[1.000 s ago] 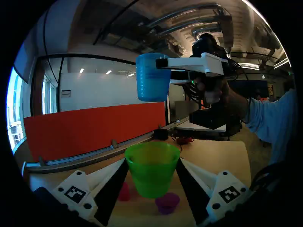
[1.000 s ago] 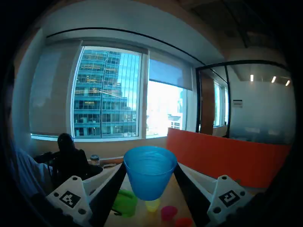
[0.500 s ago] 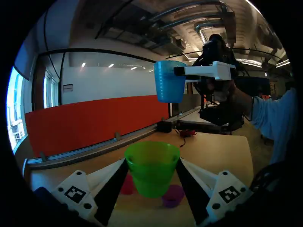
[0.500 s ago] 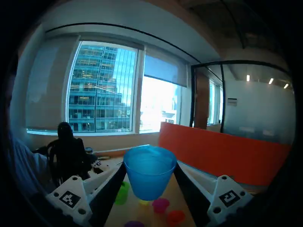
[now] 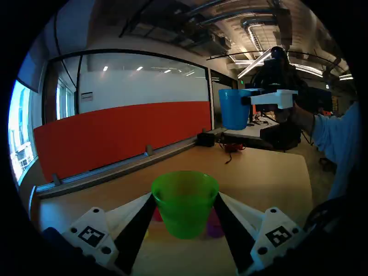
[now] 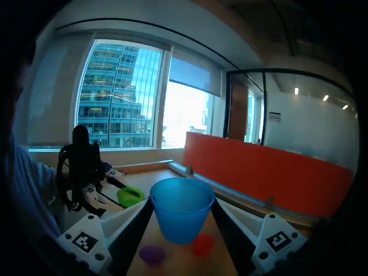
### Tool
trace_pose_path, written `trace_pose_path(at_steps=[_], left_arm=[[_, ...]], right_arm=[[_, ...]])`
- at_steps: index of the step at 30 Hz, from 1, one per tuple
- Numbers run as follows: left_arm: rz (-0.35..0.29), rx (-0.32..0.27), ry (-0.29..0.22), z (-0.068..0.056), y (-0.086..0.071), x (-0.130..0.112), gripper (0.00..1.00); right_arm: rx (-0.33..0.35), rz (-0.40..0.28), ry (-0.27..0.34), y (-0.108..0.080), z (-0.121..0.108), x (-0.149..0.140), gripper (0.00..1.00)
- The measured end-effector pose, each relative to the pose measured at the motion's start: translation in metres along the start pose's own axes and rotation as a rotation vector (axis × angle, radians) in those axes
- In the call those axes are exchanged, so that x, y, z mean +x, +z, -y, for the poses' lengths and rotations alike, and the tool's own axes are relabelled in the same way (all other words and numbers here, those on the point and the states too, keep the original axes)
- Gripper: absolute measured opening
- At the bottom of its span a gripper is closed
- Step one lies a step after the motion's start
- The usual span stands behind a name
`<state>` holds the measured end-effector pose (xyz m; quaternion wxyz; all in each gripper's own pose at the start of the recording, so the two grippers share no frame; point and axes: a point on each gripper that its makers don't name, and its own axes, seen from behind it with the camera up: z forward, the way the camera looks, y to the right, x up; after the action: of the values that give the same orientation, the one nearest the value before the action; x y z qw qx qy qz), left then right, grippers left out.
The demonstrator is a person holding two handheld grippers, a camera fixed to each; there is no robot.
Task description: Pour water
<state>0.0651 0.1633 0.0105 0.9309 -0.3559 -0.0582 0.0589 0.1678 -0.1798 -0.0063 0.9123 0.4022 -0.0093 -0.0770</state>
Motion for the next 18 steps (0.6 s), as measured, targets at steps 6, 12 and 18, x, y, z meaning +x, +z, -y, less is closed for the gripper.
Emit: trace_pose_path(at_steps=[6, 12, 18], left_arm=[[0.032, 0.005, -0.007, 0.002, -0.001, -0.016, 0.85], [0.058, -0.007, -0.014, -0.002, -0.002, -0.027, 0.85], [0.105, -0.018, -0.011, -0.006, 0.002, -0.047, 0.85]], right_arm=[[-0.014, 0.006, 0.013, -0.008, -0.005, -0.021, 0.91], [-0.014, 0.027, 0.026, -0.01, -0.004, -0.046, 0.91], [-0.012, 0.066, 0.035, -0.008, -0.001, -0.079, 0.91]])
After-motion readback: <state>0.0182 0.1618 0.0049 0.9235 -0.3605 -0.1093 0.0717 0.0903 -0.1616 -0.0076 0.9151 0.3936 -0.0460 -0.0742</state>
